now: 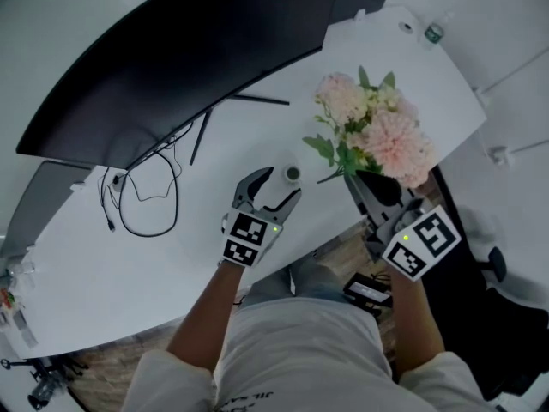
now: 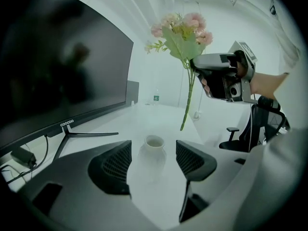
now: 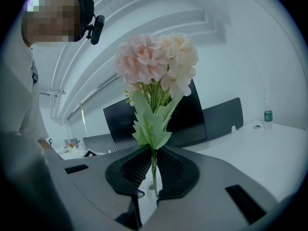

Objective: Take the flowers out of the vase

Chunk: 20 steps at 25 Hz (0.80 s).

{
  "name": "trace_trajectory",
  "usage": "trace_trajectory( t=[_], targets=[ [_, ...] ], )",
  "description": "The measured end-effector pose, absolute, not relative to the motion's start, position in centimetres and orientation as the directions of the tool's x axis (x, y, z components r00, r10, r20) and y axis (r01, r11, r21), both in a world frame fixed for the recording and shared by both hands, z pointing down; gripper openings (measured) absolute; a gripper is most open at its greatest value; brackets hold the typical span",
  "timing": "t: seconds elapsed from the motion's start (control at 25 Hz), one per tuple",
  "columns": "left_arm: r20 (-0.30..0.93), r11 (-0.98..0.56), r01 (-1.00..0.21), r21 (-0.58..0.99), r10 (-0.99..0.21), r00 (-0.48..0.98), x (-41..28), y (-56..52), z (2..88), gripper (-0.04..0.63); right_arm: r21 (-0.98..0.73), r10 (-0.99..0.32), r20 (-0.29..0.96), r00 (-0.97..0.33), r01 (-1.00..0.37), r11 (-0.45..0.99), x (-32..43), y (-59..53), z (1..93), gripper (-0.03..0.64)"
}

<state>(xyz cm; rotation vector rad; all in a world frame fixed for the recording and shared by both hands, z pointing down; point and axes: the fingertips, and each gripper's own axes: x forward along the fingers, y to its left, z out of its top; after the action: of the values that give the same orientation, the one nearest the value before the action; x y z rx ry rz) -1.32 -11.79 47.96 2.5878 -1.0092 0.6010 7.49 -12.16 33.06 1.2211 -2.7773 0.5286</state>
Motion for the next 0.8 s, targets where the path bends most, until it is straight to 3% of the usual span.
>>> trace_trajectory(
  t=[0.24, 0.44, 0.8],
  targets=[
    [0.440, -0.674, -0.727, 0.133, -0.617, 0.652, -2.6, -11.7, 45.1, 0.203, -0.284, -0.701, 0.198, -0.685, -0.725, 0.628, 7.5, -12.0, 33.0, 0.057],
    [0.422, -0.633, -0.763, 0.130, -0.661, 0.620, -4.2, -11.7, 42.7, 0.030, -0.288, -0.698, 0.202, -0.687, -0.723, 0.628, 7.5, -11.9, 32.9, 0.057],
    [0.385, -0.611, -0.765, 0.205, -0.668, 0.637, -3.9, -10.5, 37.3, 0.003, -0.300, -0.677, 0.221, -0.702, -0.710, 0.637, 7.3, -11.2, 31.5, 0.057]
  ],
)
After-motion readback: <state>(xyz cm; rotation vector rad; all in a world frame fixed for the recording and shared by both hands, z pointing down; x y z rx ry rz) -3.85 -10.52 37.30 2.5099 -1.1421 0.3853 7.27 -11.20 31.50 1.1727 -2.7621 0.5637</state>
